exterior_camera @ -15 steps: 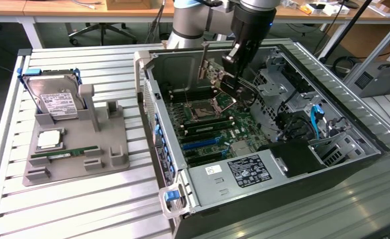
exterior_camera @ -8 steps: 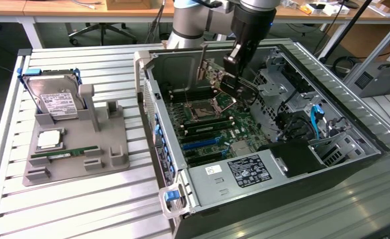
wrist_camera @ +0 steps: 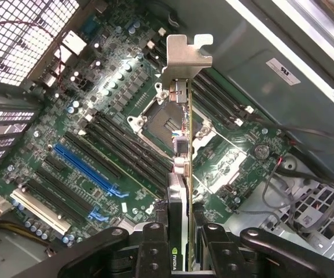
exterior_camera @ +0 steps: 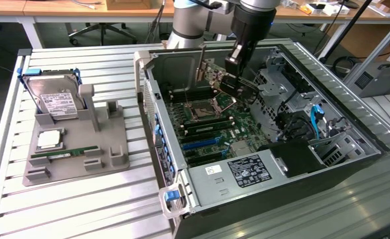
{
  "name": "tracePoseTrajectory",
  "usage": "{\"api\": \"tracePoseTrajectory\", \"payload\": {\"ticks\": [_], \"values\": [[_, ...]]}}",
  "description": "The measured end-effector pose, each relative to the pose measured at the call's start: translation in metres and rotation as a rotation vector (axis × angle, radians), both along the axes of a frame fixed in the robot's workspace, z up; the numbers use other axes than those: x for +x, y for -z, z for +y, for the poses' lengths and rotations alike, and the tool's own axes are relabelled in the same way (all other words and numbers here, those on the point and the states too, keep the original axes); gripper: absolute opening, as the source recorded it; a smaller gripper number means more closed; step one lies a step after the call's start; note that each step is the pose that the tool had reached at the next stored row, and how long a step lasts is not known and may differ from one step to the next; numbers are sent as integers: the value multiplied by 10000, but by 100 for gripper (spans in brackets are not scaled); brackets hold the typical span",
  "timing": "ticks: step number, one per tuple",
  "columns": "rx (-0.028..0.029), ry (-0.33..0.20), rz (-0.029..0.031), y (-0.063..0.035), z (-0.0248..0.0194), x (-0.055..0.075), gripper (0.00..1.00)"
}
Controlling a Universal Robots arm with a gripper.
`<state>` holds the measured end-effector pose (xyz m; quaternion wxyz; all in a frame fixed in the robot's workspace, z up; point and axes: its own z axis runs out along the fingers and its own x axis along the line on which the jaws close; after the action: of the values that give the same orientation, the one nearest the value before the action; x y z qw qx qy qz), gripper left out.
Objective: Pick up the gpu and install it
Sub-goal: 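Insert the gpu into the slot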
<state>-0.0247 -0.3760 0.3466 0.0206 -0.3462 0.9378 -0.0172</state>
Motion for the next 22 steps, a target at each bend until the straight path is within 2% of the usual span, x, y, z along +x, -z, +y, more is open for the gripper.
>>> {"api": "tracePoseTrajectory", "payload": {"ticks": [22], "values": [[-10, -1552, 0, 5, 0, 0, 27]]}}
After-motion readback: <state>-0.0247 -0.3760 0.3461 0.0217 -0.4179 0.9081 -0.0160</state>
